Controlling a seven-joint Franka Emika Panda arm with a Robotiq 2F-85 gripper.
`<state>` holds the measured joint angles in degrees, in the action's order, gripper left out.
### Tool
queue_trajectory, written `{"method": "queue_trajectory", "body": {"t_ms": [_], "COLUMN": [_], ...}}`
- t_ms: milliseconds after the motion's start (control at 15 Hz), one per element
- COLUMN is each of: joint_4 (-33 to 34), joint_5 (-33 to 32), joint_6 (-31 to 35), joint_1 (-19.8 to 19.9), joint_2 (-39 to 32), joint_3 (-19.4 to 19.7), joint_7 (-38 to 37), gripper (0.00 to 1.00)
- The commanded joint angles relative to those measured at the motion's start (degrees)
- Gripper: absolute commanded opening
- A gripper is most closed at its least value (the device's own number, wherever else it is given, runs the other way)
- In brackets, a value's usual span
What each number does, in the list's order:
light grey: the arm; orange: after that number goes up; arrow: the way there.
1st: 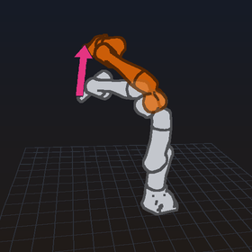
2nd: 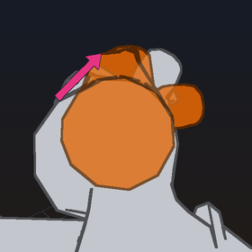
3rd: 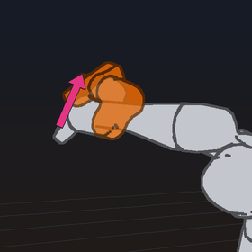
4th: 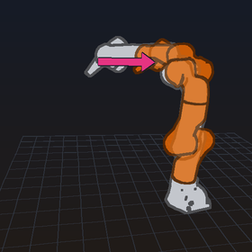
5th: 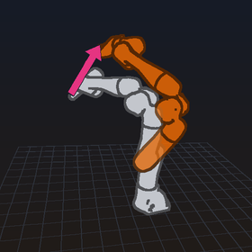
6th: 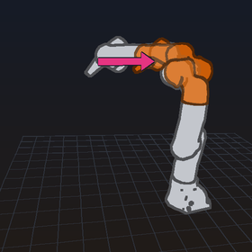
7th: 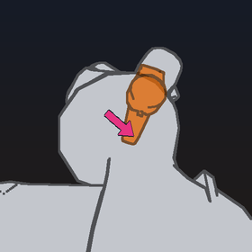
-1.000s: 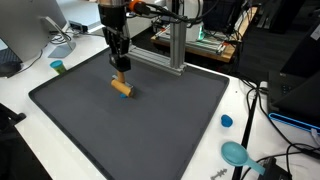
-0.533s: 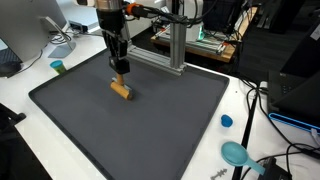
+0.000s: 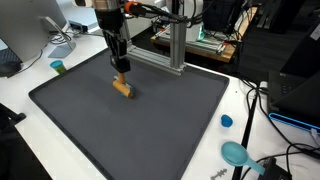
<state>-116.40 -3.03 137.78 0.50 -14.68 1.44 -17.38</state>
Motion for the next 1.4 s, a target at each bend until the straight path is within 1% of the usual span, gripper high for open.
{"method": "queue_trajectory", "body": {"t_ms": [0, 133, 200, 333, 467, 600, 933, 1067, 1333], "joint_4": [0.6, 1.0, 1.4, 1.5, 1.7, 1.8, 2.6, 2.8, 3.2], "joint_5": [1.1, 0.8, 0.6, 0.6, 0.5, 0.2, 0.2, 0.3, 0.7], "joint_6": [-0.9, -2.1, -3.9, -4.6, -4.5, -3.0, -6.5, -6.9, -5.5], "joint_1": [-0.3, -0.4, -0.5, -0.5, -0.5, -0.6, -0.6, -0.6, -0.4], "joint_2": [-1.5, -2.0, -2.3, -2.6, -3.0, -3.6, -4.6, -4.9, -5.9], "joint_3": [0.5, 0.6, 0.6, 0.7, 0.7, 0.7, 0.8, 0.7, 0.6], "joint_7": [1.1, 1.0, 0.9, 0.8, 0.8, 0.7, 0.7, 1.0, 1.5], "gripper": [0.22, 0.22, 0.22, 0.22, 0.22, 0.22, 0.22, 0.22, 0.22]}}
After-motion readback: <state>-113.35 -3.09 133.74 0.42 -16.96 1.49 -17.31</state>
